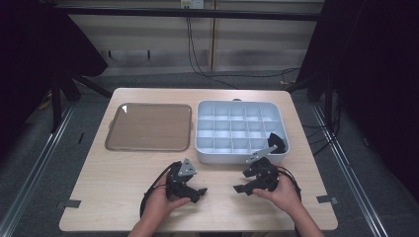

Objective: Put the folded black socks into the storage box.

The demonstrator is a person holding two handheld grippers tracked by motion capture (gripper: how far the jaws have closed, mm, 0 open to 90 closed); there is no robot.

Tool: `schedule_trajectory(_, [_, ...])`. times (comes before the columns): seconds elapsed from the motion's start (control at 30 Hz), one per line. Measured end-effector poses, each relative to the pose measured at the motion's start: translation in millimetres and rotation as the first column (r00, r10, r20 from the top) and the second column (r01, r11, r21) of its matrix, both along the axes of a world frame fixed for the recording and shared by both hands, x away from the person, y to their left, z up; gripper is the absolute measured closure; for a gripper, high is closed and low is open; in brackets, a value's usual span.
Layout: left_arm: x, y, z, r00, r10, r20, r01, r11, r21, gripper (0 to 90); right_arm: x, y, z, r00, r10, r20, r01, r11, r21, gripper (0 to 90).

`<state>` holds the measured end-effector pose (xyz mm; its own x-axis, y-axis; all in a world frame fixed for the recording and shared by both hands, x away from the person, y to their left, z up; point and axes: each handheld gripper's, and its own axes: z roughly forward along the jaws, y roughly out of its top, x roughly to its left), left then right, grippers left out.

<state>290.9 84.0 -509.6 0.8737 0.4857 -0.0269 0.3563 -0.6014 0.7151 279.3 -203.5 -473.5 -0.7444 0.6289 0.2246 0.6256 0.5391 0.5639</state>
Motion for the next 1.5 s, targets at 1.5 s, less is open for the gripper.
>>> schedule_trajectory(1.5, [-0.7, 0.1, 0.1, 1.0, 0.006, 0.001, -0.006, 1.0, 0.002, 9.0, -23.0, 8.6, -31.4, 0.9744, 0.01, 0.224, -0.011, 0.9999, 0.003, 18.6])
